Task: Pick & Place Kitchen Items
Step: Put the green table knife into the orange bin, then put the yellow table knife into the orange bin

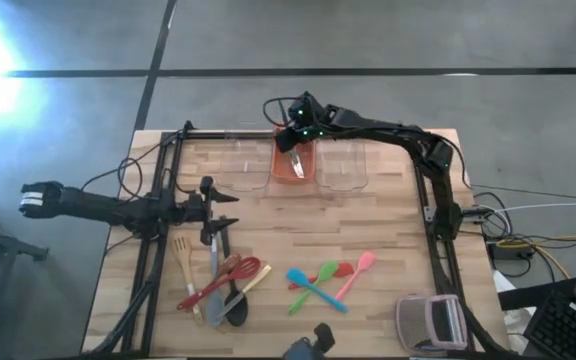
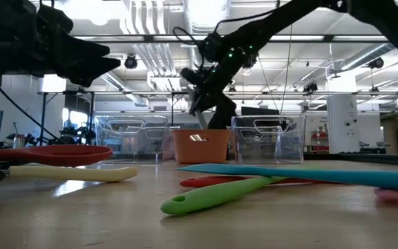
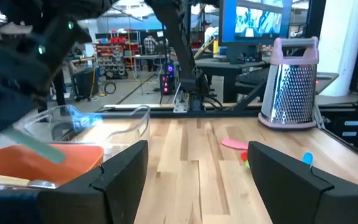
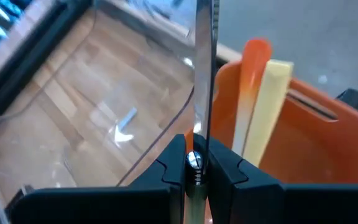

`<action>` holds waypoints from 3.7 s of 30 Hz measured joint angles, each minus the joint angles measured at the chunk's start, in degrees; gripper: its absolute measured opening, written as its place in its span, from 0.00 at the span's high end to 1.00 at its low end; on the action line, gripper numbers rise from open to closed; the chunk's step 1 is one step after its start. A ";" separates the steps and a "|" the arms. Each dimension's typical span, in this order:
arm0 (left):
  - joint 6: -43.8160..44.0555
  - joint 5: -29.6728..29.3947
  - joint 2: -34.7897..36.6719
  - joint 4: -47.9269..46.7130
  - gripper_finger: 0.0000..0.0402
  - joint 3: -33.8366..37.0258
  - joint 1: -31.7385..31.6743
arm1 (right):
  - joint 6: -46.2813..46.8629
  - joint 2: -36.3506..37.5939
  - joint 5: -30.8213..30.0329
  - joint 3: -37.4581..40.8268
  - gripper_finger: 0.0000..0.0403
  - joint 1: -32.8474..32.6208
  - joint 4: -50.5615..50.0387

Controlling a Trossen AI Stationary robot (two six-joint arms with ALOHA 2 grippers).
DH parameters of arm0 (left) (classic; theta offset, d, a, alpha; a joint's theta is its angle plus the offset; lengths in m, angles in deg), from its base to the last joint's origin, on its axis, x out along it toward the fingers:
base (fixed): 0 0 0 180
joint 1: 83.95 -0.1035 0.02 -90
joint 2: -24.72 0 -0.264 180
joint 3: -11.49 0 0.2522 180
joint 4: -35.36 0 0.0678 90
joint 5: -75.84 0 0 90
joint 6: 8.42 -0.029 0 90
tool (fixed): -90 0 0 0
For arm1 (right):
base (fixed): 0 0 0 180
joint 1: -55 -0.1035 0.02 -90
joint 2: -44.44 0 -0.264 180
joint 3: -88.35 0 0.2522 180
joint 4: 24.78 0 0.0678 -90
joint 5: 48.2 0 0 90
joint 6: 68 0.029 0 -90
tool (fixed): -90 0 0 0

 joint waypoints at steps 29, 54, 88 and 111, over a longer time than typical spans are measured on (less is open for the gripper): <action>0.49 -0.65 2.73 -2.02 0.31 -0.07 0.00 | 7.60 -5.91 -3.63 -4.97 0.94 -1.47 -13.43; 0.81 -0.61 4.17 -1.97 0.31 -0.46 0.00 | 7.93 -5.88 -5.21 -2.55 0.77 -0.66 -12.80; 6.76 1.23 4.17 -5.87 0.31 -2.58 0.00 | -1.41 6.89 -9.04 -16.98 0.87 -10.41 -41.31; 19.47 -1.34 -4.18 -60.45 0.31 -37.51 8.12 | 0.65 40.73 -17.23 29.81 0.98 -23.61 -19.63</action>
